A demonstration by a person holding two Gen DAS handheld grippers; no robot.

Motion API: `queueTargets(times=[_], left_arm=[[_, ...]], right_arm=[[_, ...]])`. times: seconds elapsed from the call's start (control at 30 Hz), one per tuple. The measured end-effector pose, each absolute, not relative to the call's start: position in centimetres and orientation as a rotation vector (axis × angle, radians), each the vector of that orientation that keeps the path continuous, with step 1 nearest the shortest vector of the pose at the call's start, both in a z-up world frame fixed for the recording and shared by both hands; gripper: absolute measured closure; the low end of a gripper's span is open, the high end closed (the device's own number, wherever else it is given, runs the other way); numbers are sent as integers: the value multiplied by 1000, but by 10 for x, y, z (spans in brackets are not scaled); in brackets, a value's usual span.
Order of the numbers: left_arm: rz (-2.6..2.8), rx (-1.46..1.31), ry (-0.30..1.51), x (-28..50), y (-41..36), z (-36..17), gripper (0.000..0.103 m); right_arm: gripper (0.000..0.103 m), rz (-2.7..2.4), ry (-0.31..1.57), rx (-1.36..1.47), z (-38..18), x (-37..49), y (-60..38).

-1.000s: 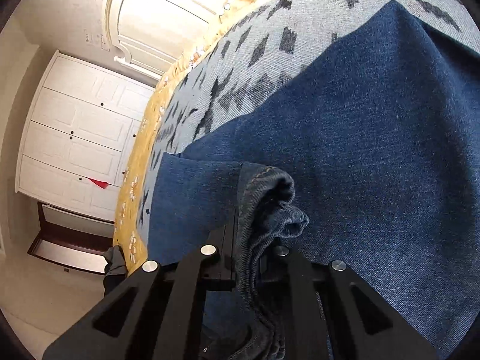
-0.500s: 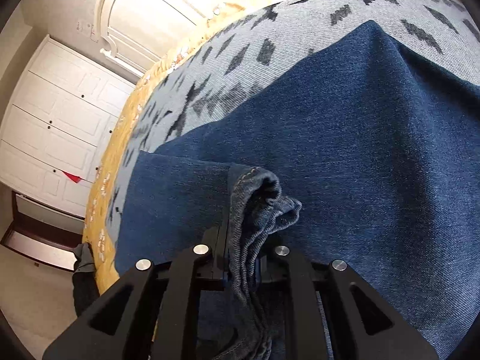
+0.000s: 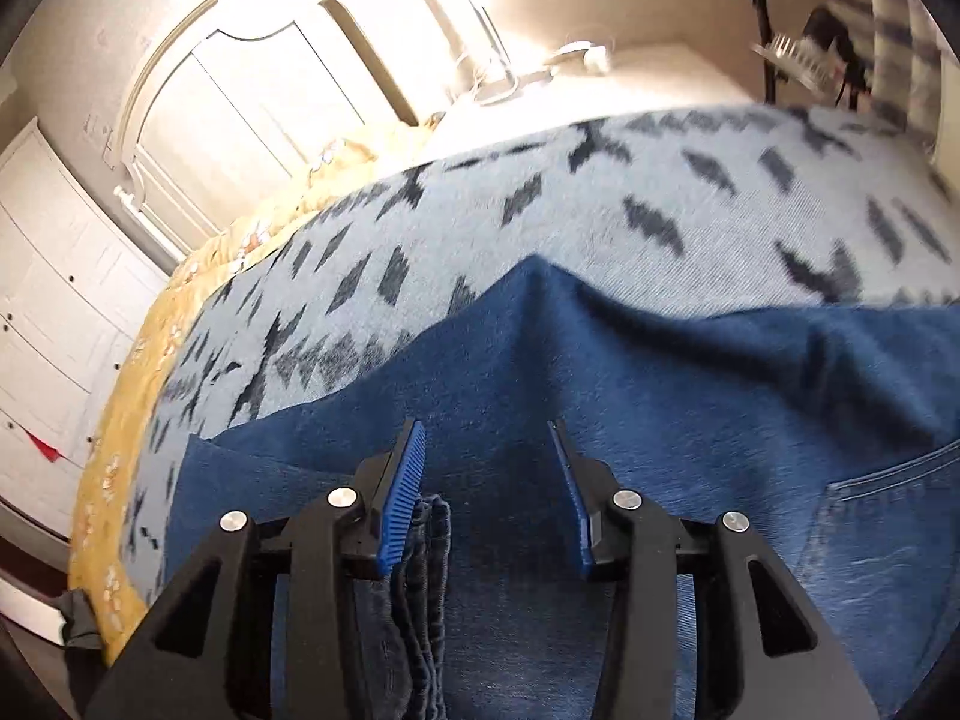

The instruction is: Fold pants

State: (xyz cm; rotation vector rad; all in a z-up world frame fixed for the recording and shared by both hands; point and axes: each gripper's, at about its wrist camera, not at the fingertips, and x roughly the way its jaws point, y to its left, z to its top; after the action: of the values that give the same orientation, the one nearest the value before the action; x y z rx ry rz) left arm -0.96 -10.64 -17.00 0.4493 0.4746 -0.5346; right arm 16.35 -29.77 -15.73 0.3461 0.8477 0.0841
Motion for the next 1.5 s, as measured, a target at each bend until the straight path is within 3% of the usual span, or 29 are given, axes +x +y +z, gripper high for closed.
queueTargets(times=[0.03, 0.13, 0.17, 0.2, 0.23, 0.3, 0.37, 0.47, 0.57, 0.67, 0.73, 0.77, 0.83, 0.9, 0.93, 1.03, 1.13, 1.27, 1.33, 1.5], left_arm=[[-502, 352, 473, -9, -88, -158, 38], [-342, 69, 502, 18, -14, -140, 36], [-287, 16, 529, 31, 6, -141, 37], [-239, -13, 559, 45, 25, -145, 41], [-219, -24, 600, 59, 40, -151, 58], [-217, -8, 701, 79, 58, -171, 63], [-187, -7, 826, 99, 76, -196, 85], [-192, -85, 814, 99, 90, -189, 83], [-262, -55, 749, 111, 73, -166, 83], [-341, 5, 792, 130, 42, -159, 83], [-333, 58, 959, 172, 38, -181, 83], [-322, 42, 1034, 185, 41, -189, 88], [-244, 28, 1005, 192, 49, -177, 88], [-236, 55, 928, 194, 46, -155, 77], [-251, 60, 911, 198, 42, -148, 63], [-311, 62, 991, 231, 30, -162, 58], [-240, -2, 1061, 259, 42, -185, 82], [-252, -123, 988, 235, 68, -170, 79], [-237, -132, 895, 203, 83, -160, 79], [-231, -27, 836, 133, 82, -179, 79]], right_arm=[[60, 99, 821, 316, -149, 154, -293], [35, 159, 764, 184, -136, 121, -253], [31, 167, 752, 125, -137, 110, -238], [30, 170, 745, 80, -140, 99, -225], [28, 173, 744, 45, -145, 92, -212], [24, 190, 768, -6, -162, 83, -193], [24, 174, 820, -42, -184, 83, -186], [16, 132, 913, -32, -216, 88, -196], [15, 136, 883, -52, -219, 83, -196], [15, 128, 881, -47, -219, 82, -196], [15, 124, 876, -51, -219, 80, -194], [15, 123, 876, -52, -219, 80, -194], [15, 123, 877, -52, -219, 80, -194], [15, 123, 872, -52, -220, 79, -194], [15, 119, 873, -52, -220, 78, -193], [15, 123, 889, -55, -219, 80, -193], [15, 125, 894, -57, -218, 80, -194], [15, 120, 926, -55, -212, 84, -196], [15, 111, 853, -1, -191, 80, -203], [15, 85, 798, -26, -166, 113, -201]])
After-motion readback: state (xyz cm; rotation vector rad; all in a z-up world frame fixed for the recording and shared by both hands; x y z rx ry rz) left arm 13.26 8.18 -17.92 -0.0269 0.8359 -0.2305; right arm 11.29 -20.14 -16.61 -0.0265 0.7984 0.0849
